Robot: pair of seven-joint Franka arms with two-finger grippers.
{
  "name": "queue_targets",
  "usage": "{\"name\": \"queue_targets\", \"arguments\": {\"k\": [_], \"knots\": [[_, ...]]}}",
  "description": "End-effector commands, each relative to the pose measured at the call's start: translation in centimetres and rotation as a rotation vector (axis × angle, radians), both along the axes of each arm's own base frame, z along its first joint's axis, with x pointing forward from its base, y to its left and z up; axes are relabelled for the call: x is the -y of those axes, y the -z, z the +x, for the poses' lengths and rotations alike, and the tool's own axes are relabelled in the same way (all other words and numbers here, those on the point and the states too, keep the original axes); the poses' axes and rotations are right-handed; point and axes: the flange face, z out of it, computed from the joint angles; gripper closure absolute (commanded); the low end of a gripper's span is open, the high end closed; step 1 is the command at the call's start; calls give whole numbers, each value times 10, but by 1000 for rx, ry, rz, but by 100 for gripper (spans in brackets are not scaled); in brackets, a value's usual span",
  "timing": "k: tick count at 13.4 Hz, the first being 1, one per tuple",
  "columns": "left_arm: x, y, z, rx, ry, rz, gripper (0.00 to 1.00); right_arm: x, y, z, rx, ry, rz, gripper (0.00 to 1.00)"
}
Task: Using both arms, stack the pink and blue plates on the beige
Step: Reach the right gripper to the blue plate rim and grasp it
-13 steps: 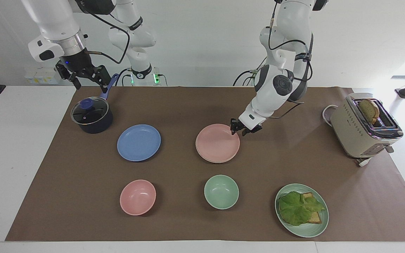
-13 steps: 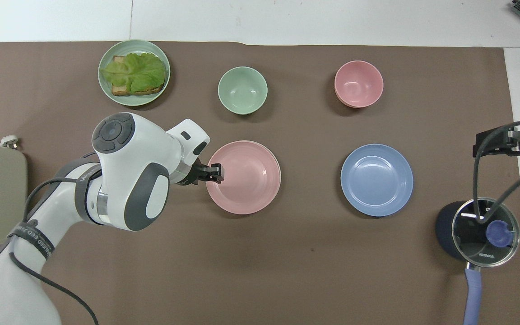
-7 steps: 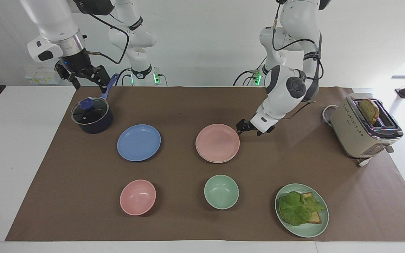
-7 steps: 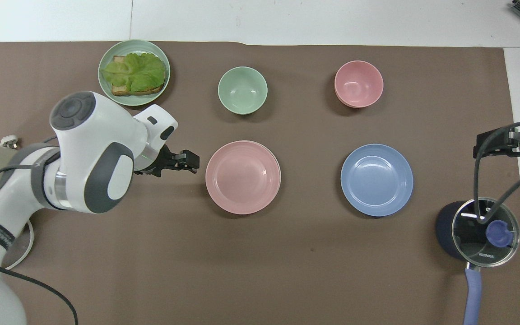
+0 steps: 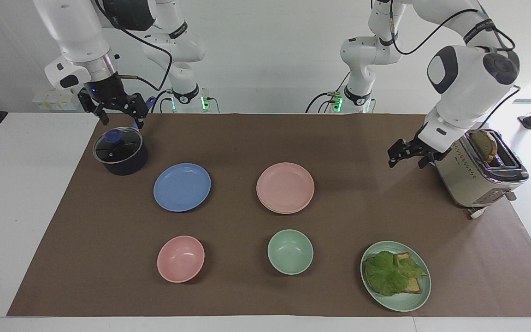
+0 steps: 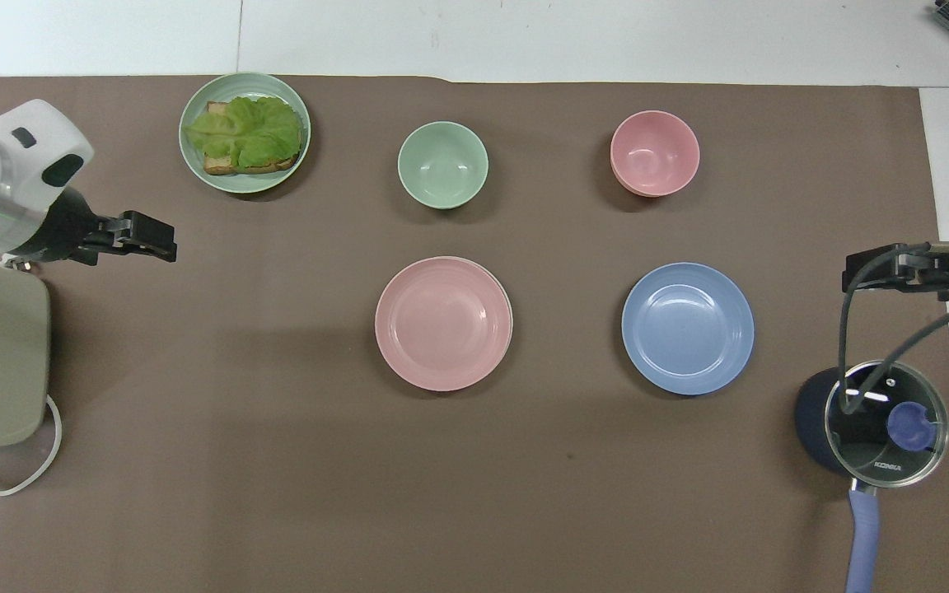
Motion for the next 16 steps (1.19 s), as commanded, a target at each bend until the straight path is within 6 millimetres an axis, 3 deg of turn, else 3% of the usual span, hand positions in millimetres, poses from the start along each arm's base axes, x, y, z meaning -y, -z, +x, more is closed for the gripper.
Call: {"name": "queue_targets", "arguments": {"k": [1,3,7,10,13,16], "knots": [[-6,-44,0,22,59,52,0,0,53,-1,22,-33,27,0],[-17,-54,-2,38,40,57,0,-2,93,2,46,-55,29,0],[-19,-87,-19,92,39,66,0,-3,165,9,44,-67,61,0],[-23,-89,-21,92,27,65,0,5,215,13,67,-132,57,0],[-27,-89,-21,92,18,64,0,6,250,14,65,-138,57,0],[-27,-89,-21,92,18,64,0,25,282,5,67,-168,63,9]]}}
